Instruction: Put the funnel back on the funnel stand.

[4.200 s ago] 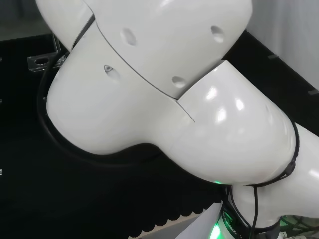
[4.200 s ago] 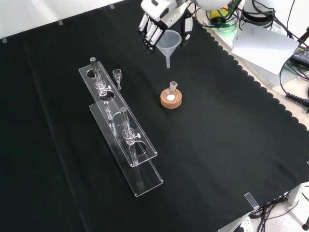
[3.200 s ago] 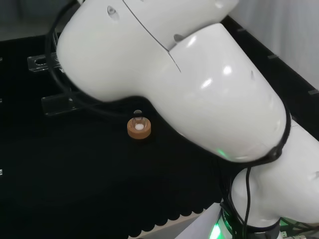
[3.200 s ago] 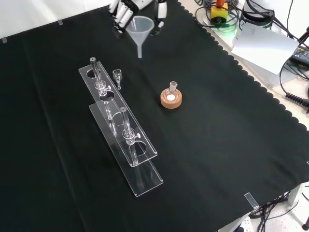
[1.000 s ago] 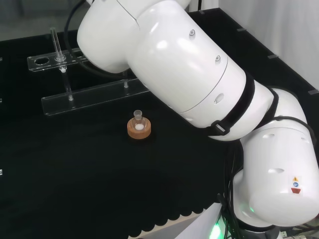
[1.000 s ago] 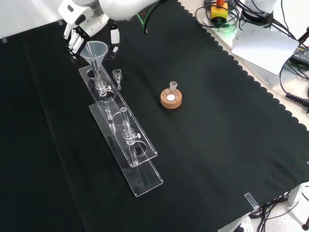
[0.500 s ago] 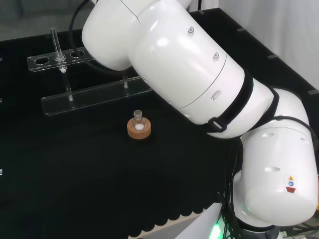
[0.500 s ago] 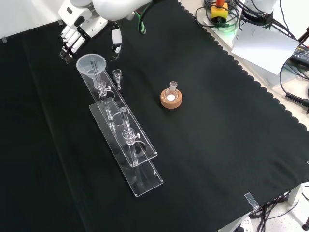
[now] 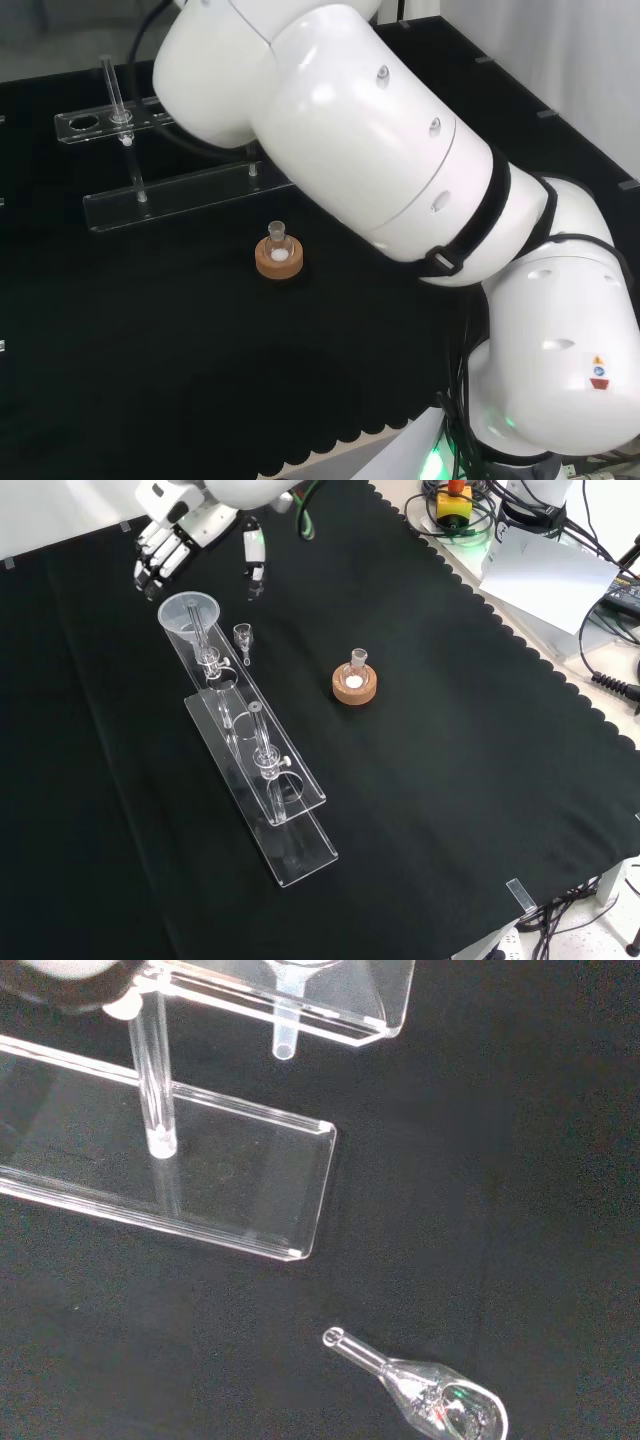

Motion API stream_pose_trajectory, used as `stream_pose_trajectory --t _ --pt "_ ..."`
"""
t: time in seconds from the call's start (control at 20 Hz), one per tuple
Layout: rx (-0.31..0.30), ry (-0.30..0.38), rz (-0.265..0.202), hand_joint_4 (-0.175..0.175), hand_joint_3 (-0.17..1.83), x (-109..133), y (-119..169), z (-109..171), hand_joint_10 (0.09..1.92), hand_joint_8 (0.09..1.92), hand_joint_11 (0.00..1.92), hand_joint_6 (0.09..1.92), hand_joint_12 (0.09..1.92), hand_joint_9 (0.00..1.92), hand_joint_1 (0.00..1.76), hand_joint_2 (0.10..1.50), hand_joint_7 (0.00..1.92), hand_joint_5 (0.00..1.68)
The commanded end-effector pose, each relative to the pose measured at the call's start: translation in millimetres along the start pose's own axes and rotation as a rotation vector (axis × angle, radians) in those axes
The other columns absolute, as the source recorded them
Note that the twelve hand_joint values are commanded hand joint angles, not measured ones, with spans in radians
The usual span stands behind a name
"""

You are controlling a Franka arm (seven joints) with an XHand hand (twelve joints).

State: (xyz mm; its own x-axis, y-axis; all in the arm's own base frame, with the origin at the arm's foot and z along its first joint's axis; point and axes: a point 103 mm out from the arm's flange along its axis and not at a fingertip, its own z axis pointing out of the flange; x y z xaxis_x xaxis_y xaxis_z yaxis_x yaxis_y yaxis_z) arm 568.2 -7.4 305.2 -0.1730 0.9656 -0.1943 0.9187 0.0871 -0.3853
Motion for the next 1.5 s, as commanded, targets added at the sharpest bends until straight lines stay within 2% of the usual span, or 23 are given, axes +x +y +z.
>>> stream_pose_trajectory --t 0.05,0.15,0.35,0.4,0.55,0.95,1.5 --pt "-0.133 0.069 -0.012 -0.067 0.27 18.9 -71.3 -6.6 0.75 0.09 0.03 0.09 1.50 0.09 0.62 0.72 0.10 0.09" --pt "-0.137 0.082 -0.007 -0.068 0.28 25.2 -87.0 -4.8 0.75 0.10 0.06 0.09 1.48 0.14 0.62 0.74 0.13 0.14" --pt "-0.146 0.089 0.001 -0.070 0.33 37.7 -114.0 -1.1 0.73 0.44 0.10 0.09 1.47 0.21 0.63 0.76 0.05 0.19" --pt "-0.129 0.100 -0.002 -0.071 0.34 37.5 -115.9 -0.2 0.73 0.51 0.10 0.09 1.47 0.21 0.63 0.76 0.03 0.20" --pt "-0.163 0.110 0.012 -0.072 0.36 42.3 -134.9 1.6 0.73 0.60 0.11 0.09 1.47 0.23 0.63 0.77 0.00 0.21" --pt "-0.171 0.118 0.046 -0.073 0.39 53.3 -189.5 8.9 0.73 0.65 0.15 0.09 1.46 0.27 0.62 0.80 0.02 0.24" --pt "-0.154 0.136 0.111 -0.075 0.41 32.4 -247.4 41.8 0.73 0.67 0.17 0.09 1.45 0.29 0.62 0.80 0.03 0.25"
